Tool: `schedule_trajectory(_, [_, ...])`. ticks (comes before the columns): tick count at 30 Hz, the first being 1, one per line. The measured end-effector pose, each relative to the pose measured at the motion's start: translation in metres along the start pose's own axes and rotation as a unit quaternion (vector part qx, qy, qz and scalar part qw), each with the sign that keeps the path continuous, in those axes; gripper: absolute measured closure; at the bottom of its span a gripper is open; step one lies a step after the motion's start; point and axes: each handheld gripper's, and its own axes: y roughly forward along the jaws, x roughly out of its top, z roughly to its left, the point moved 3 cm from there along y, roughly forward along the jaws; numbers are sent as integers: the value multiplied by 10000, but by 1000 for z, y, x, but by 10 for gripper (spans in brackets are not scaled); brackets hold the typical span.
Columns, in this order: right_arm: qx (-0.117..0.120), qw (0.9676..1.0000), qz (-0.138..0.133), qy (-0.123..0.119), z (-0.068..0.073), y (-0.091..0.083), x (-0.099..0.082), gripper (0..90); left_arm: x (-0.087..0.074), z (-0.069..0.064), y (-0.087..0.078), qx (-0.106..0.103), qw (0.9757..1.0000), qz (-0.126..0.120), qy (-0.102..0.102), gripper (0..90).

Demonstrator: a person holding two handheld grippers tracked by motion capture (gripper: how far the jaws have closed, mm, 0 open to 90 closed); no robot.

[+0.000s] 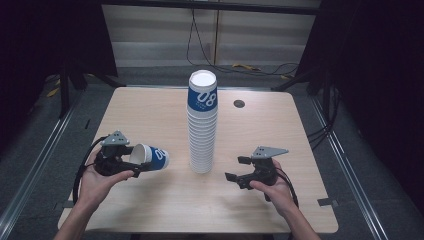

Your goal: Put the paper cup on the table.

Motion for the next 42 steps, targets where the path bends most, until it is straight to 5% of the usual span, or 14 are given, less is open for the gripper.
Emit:
schedule_trajectory(8, [31, 10000, -18, -45, 4, 1, 1, 153, 7, 13, 3, 396, 9982, 449, -48, 189])
schedule_trajectory(14, [70, 9999, 3, -80, 5, 2, 1, 154, 1, 33, 16, 856, 9914, 937, -307, 184])
schedule_trajectory(25, [116, 9999, 30, -65, 6, 4, 1, 153, 13, 45, 16, 916, 9821, 1583, -441, 183])
schedule_trajectory(32, [153, 9998, 55, -92, 7, 5, 0, 153, 17, 51, 33, 787, 9723, 2163, -398, 182])
schedule_trajectory(35, [164, 9998, 64, -87, 7, 5, 0, 153, 18, 52, 39, 752, 9715, 2210, -401, 169])
schedule_trajectory(40, [207, 9997, 60, -95, 8, 7, 0, 154, 25, 47, 47, 867, 9666, 2397, -273, 159])
schedule_trajectory(42, [217, 9997, 80, -122, 9, 8, 0, 154, 29, 46, 53, 887, 9669, 2379, -252, 157])
